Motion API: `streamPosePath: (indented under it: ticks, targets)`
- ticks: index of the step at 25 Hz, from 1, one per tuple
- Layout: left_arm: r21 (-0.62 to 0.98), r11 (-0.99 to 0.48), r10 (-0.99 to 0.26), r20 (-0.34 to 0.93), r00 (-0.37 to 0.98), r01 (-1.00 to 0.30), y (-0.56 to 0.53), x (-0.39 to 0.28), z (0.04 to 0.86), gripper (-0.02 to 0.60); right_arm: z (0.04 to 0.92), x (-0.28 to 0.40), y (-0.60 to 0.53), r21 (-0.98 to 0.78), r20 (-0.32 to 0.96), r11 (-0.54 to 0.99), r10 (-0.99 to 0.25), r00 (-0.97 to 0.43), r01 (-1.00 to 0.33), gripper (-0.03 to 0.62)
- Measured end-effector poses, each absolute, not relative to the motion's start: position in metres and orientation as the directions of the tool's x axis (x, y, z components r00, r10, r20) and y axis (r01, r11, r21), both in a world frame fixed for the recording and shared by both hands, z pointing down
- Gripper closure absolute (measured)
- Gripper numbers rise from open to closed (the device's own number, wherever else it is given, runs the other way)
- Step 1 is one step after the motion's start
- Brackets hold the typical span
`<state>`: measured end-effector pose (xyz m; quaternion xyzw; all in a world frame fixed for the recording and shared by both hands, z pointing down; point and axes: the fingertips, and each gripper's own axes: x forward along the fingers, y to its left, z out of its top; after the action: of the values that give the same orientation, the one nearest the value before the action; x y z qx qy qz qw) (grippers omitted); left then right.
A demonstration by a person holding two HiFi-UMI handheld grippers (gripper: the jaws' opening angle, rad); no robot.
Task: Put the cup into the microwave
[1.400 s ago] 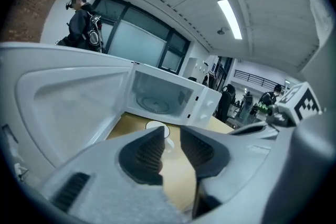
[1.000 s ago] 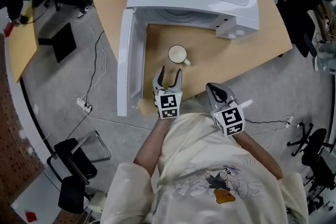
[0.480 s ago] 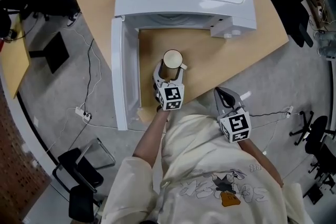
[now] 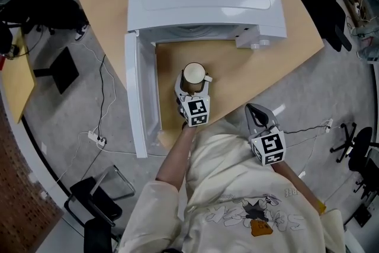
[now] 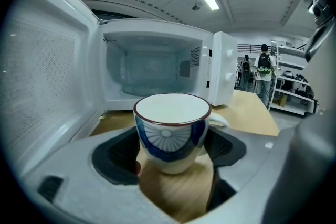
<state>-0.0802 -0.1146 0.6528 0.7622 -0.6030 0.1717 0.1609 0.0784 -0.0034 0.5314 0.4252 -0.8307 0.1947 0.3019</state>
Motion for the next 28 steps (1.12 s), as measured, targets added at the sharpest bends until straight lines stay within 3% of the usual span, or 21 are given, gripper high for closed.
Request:
streamPosePath:
  ticks: [6, 14, 28]
  targets:
    - [0.040, -0.193, -0.877, 0.440, 0.191, -0.980, -0.124, -0.085, 0.637, 0.206, 0.529, 0.071, -0.007, -0.075, 0.659, 0.584, -0.579, -0.480, -0.808, 0.588]
    - [0.039, -0.162, -0.931, 0.325, 0.166, -0.986, -0.166, -0.086, 0.576, 0.207, 0.525, 0.073, -0.010, -0.081, 0.655, 0.589, -0.576, -0.489, -0.804, 0.589]
    - [0.026, -0.069, -0.960, 0.271, 0.074, -0.997, -0.281, -0.103, 0.566, 0.207, 0.525, 0.112, -0.014, -0.051, 0.682, 0.485, -0.621, -0.385, -0.873, 0.588]
